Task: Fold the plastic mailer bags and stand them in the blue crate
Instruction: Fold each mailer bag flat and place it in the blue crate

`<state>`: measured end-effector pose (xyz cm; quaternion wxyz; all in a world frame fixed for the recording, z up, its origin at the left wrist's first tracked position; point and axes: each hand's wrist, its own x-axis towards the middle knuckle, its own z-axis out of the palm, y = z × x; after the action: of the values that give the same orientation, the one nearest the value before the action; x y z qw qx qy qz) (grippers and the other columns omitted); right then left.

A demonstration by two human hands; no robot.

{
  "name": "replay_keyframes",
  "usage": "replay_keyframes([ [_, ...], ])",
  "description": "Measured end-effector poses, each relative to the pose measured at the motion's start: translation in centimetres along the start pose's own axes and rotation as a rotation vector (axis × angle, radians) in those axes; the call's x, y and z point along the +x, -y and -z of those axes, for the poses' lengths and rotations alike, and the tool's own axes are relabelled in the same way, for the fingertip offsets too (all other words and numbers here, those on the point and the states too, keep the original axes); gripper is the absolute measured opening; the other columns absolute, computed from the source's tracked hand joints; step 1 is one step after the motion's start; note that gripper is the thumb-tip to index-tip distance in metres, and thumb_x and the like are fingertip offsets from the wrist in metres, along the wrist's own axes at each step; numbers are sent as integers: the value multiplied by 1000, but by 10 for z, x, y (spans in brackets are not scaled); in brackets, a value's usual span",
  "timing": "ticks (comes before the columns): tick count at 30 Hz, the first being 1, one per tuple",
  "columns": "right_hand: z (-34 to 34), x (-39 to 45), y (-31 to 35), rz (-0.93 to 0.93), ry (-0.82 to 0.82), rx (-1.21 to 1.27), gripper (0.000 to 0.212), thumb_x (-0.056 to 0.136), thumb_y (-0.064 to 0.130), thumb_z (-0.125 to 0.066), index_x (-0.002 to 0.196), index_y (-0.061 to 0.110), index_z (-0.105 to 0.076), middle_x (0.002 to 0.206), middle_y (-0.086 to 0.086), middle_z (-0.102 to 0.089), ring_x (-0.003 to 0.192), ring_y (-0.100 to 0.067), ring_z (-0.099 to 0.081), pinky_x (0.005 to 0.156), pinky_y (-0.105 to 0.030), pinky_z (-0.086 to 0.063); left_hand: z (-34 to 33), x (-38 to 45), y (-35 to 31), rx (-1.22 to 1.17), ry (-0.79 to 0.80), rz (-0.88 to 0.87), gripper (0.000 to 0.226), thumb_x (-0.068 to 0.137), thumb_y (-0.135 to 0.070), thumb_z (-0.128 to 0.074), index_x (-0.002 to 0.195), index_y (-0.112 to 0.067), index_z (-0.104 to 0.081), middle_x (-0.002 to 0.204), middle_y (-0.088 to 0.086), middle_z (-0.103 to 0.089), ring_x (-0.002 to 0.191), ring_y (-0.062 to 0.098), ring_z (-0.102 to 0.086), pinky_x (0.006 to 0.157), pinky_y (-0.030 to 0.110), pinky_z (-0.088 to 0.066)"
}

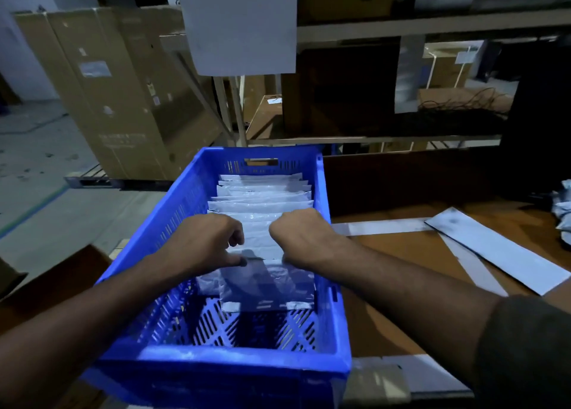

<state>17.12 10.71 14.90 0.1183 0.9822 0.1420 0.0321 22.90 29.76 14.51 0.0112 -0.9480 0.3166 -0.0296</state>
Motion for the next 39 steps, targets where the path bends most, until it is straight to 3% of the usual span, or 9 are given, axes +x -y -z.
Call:
replay_keyframes([
  [6,-1,-32,-23,-98,-302,313,21,93,32,-64,103,14,-62,104,-4,-66,101,-29,-60,74,-37,-48,23,17,-40,-202,-131,-8,28,75,-49,-84,93,-33,-70,81,-20,-67,78,-3,-64,69,33,-56],
  [10,-8,-68,-58,-243,-490,488,21,93,33,-64,109,19,-65,102,0,-65,98,-22,-59,78,-40,-52,38,39,-93,-279,-258,-71,14,84,-38,-77,95,-33,-71,75,-20,-69,74,-1,-65,67,37,-57],
  [13,-24,-108,-100,-368,-490,508,21,96,34,-62,113,24,-65,105,5,-62,96,-16,-58,79,-34,-51,47,58,-139,-287,-281,-130,11,88,-31,-75,97,-34,-70,76,-20,-69,69,-5,-61,66,33,-54],
  [17,-62,-171,-159,-574,-436,554,22,97,35,-63,116,27,-68,108,8,-68,93,-9,-61,80,-28,-56,47,92,-208,-267,-191,-235,14,88,-38,-76,100,-38,-68,77,-22,-64,71,-8,-57,60,21,-45],
  [20,-94,-217,-207,-726,-365,566,21,96,35,-63,115,26,-70,106,8,-72,90,-8,-63,70,-17,-45,32,123,-267,-223,-104,-319,19,90,-43,-73,106,-35,-68,87,-18,-67,82,-1,-63,69,26,-53],
  [25,-147,-278,-265,-881,-244,545,23,95,38,-62,115,28,-67,108,10,-70,96,-9,-64,68,-23,-43,-7,170,-351,-136,76,-357,28,92,-45,-71,115,-31,-66,101,-15,-68,89,5,-62,69,25,-51],
  [32,-210,-286,-302,-784,-212,595,43,94,37,-67,134,27,-58,134,4,-58,119,-12,-55,95,-28,-51,-76,194,-416,-221,69,-190,28,94,-42,-69,116,-26,-70,106,-6,-74,88,9,-66,76,27,-59],
  [35,-229,-277,-306,-655,-129,526,52,99,33,-61,149,26,-45,154,0,-43,141,-19,-38,115,-35,-36,-95,190,-426,-271,46,-98,29,95,-43,-68,119,-26,-68,107,-7,-74,88,9,-66,76,29,-59],
  [39,-248,-276,-311,-537,-115,529,45,102,17,-54,146,25,-50,153,-1,-47,141,-19,-40,117,-32,-29,-104,179,-430,-314,-42,-12,30,96,-41,-66,123,-28,-68,112,-9,-72,90,7,-64,74,22,-56],
])
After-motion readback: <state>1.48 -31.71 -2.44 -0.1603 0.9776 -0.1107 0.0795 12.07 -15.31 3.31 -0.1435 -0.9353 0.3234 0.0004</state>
